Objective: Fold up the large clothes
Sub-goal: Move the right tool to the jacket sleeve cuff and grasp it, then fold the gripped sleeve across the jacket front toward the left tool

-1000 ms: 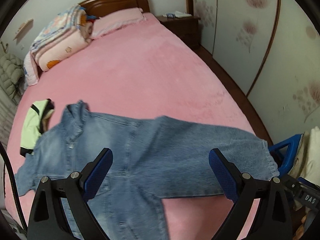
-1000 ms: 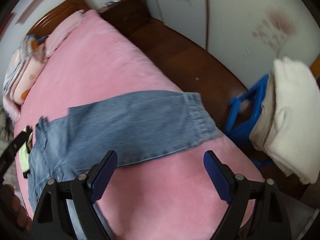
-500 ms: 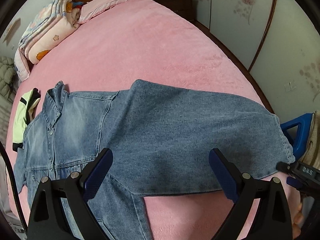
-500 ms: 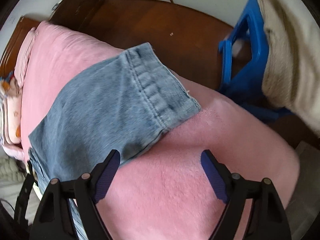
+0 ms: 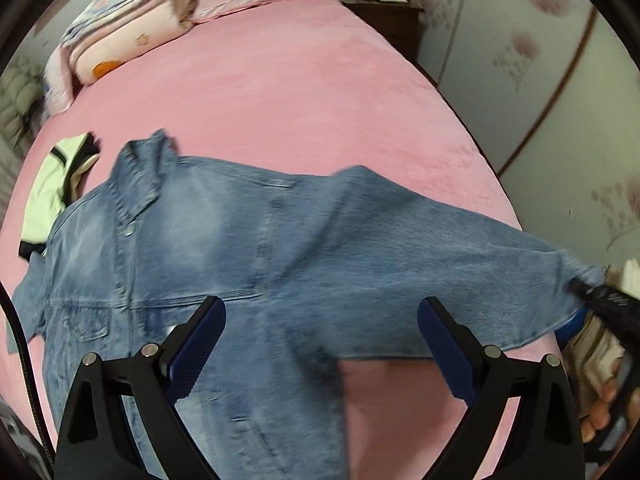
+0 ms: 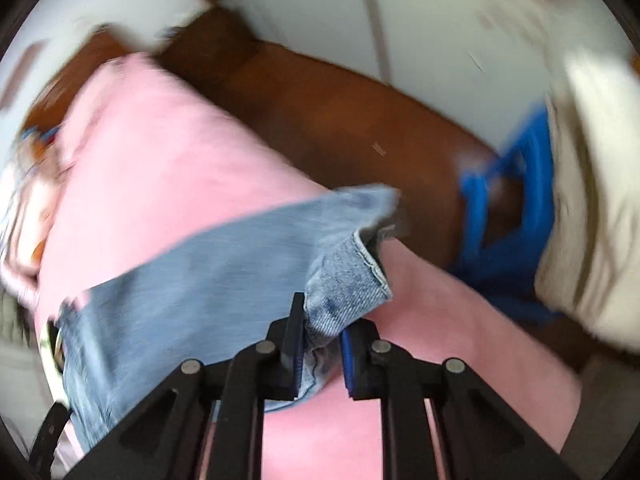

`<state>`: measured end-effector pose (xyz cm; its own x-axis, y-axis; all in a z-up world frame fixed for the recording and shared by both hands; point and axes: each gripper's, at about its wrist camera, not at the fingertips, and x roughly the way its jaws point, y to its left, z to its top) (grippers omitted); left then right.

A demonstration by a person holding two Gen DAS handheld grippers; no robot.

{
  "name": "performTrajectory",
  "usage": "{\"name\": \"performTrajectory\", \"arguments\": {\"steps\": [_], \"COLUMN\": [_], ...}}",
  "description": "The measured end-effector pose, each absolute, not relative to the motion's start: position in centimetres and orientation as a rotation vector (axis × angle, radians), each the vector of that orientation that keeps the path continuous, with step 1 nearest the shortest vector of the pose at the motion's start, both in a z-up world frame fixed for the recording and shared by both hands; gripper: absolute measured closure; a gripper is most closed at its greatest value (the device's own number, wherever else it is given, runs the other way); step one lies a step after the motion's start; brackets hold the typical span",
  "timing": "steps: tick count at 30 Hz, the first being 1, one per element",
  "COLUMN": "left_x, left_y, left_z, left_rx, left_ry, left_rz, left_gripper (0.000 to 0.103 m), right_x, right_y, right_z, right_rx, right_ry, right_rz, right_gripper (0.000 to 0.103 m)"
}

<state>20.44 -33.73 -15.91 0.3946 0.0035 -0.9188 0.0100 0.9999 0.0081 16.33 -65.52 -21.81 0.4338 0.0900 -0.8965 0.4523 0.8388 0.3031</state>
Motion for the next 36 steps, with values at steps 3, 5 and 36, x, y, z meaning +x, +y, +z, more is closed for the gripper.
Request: {"name": "performTrajectory", "arguments": {"steps": [3, 5, 36], "left_x": [19.8, 19.2, 20.4], "left_y": [-29.8, -26.2, -9.7], "left_z": [-14.4, -13.4, -26.2], "left_rx": [-0.037, -0.089, -0.440], "left_ry": [1.167, 1.166, 1.347], "left_rz": [0.030, 0.066, -0.260], "left_gripper": [0.007, 0.007, 0.032], "right_x": [17.3, 17.7, 12.5], "right_y": [-59.7, -54.8, -29.6], "right_z": [-16.1, -12.9, -24.3], "right_rx": [0.441, 0.360, -0.016], "right_ry": [1.027, 0.972, 1.213], "right_rz": [-0.097, 0.004, 0.277], "right_gripper": [0.089, 0.089, 0.056]}}
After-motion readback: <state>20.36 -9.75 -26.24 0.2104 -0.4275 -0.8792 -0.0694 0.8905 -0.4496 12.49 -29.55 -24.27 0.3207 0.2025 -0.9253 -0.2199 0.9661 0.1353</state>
